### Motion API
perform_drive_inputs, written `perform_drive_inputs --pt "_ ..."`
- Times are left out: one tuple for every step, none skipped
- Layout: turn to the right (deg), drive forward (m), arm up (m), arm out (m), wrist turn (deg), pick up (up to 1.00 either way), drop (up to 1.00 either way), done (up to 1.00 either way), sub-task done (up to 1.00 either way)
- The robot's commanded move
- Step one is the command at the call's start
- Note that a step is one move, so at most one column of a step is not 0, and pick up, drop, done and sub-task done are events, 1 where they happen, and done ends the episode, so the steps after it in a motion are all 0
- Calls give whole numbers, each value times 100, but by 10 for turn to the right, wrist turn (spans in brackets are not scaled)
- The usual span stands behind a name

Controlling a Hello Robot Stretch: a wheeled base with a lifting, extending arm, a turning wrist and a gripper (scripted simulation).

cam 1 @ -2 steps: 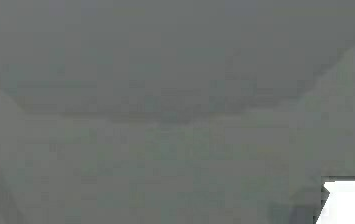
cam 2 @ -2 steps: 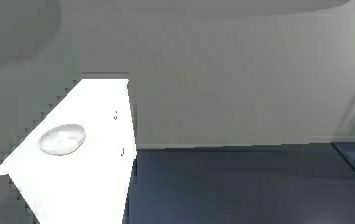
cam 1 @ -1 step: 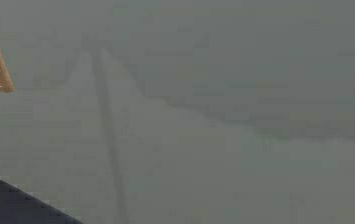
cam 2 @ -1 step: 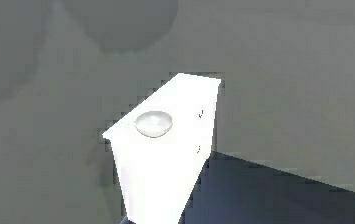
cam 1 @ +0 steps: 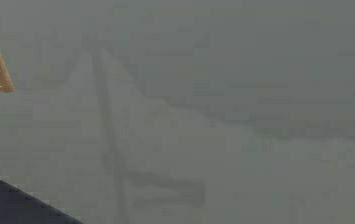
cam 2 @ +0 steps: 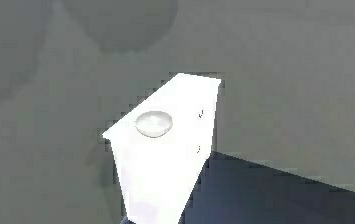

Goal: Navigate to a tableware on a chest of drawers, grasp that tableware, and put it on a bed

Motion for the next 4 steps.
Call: perform_drive_inputs --pt "0 0 38 0 0 0 0 0 0" --pt "0 0 0 46 0 0 0 0 0" --pt "0 0 0 0 450 0 0 0 0" --pt "0 0 0 0 450 0 0 0 0"
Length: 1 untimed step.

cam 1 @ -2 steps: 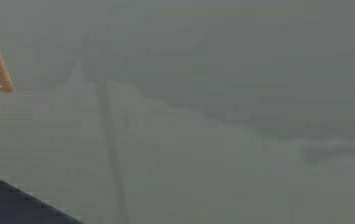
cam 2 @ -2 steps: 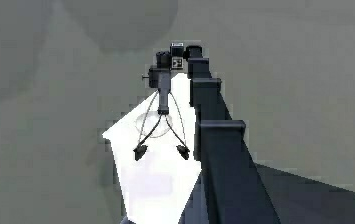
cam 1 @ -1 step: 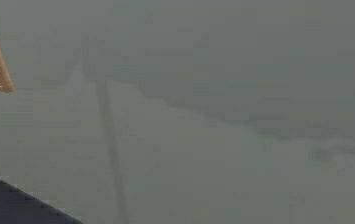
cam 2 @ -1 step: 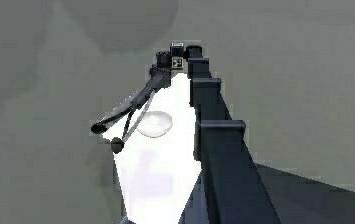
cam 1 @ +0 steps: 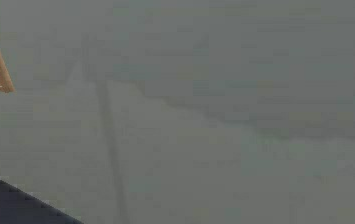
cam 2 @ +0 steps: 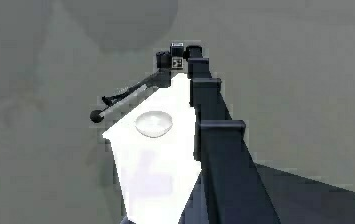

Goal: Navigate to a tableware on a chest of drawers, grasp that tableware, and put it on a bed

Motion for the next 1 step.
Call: perform_drive_inputs --pt "0 0 0 0 450 0 0 0 0"
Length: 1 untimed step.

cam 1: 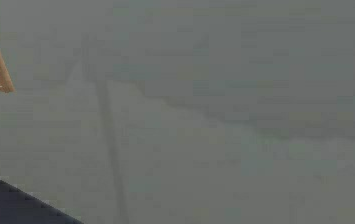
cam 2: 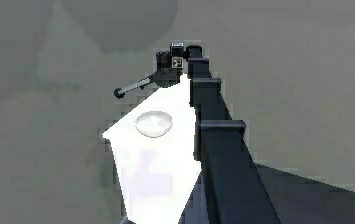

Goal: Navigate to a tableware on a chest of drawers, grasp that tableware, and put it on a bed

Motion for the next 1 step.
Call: perform_drive_inputs --pt "0 0 0 0 210 0 0 0 0"
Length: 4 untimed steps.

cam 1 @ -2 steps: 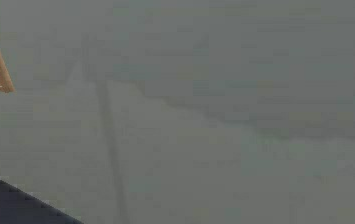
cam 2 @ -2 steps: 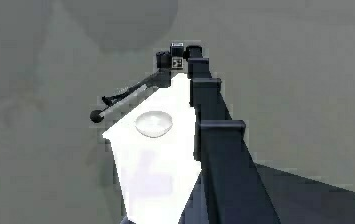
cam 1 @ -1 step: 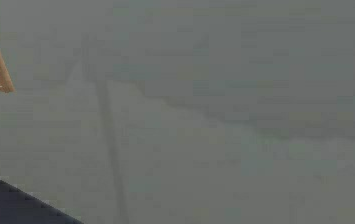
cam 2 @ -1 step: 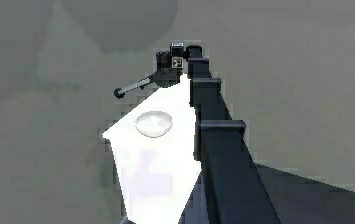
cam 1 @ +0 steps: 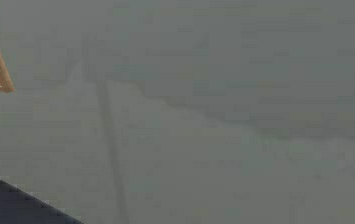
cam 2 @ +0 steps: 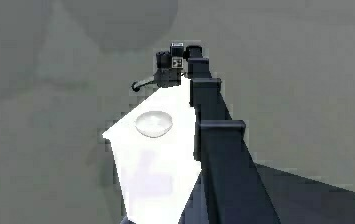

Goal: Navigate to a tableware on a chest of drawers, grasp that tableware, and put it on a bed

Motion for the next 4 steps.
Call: perform_drive_inputs --pt "0 0 -20 0 0 0 0 0 0" --pt "0 0 0 0 0 100 0 0 0" --pt "0 0 10 0 0 0 0 0 0" --pt "0 0 10 0 0 0 0 0 0"
